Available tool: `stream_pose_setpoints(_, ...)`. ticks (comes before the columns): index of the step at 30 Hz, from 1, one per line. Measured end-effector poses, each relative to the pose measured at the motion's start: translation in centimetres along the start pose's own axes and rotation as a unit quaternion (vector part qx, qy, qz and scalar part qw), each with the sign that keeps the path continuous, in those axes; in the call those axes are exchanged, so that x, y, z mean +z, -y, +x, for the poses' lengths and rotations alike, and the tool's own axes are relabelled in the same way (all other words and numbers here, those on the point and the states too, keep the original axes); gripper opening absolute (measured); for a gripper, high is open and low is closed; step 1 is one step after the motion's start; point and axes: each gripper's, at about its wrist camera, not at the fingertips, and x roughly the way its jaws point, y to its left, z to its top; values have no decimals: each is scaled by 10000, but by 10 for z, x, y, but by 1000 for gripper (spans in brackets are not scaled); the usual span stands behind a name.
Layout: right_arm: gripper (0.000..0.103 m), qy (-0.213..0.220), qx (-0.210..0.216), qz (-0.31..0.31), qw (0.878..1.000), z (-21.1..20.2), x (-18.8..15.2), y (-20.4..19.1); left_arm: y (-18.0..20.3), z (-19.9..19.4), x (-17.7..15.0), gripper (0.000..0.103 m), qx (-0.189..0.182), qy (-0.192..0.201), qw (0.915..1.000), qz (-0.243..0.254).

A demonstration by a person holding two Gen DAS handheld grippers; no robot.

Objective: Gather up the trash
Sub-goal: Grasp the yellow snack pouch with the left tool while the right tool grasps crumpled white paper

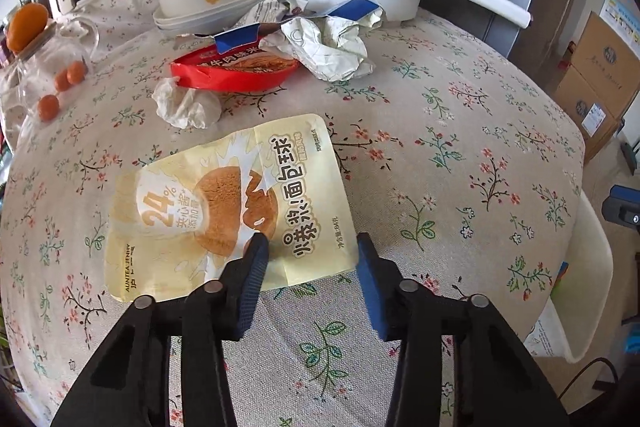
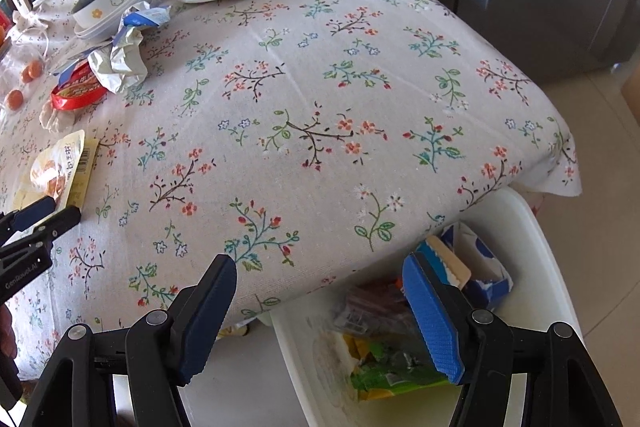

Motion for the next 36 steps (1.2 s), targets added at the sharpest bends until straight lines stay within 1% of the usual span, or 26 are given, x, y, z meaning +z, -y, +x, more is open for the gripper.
stream_pose_setpoints(1,74,-5,-7,-11,10000,0,-1,0,-1,0,1,33,-9,-5,10000,-47)
stream_pose_setpoints(2,74,-9,-14,-19,10000,0,-1,0,-2,0,1,29,-6,-18,10000,-87)
stream_pose_setpoints(4,74,-12,-25,-21,10000,0,-2,0,-6,-1,1,19,33,-6,9999,-153)
stream_pose_setpoints(5,74,-12,-26,-18,10000,0,-2,0,-9,-1,1,9,66,-7,9998,-206)
stream_pose_setpoints(6,74,-11,-25,-17,10000,0,-3,0,-14,-1,1,6,38,-18,9996,-289)
stream_pose_setpoints(7,74,-9,-26,-12,10000,-1,-3,-1,-18,-2,1,5,-8,-21,9992,-404)
stream_pose_setpoints(9,74,5,-23,-5,10000,-2,-3,-2,-26,-8,2,4,28,46,9984,-567)
stream_pose_setpoints(15,74,71,-21,-57,10000,-4,2,-15,-43,-54,8,3,8,497,9957,-782)
stream_pose_setpoints(19,74,108,119,-33,9999,2,15,-34,-61,-80,9,3,85,694,9929,-967)
stream_pose_setpoints(22,74,260,258,-91,9993,7,32,-59,-75,-93,11,3,148,778,9912,-1063)
stream_pose_setpoints(24,74,392,302,-286,9984,15,42,-82,-83,-100,10,3,203,840,9899,-1126)
stream_pose_setpoints(26,74,486,414,-409,9971,28,55,-103,-92,-106,9,3,178,868,9882,-1252)
stream_pose_setpoints(30,74,525,650,-564,9949,62,78,-143,-101,-113,8,3,156,931,9874,-1271)
stream_pose_setpoints(36,74,699,595,-712,9932,102,108,-178,-112,-114,10,3,209,922,9880,-1222)
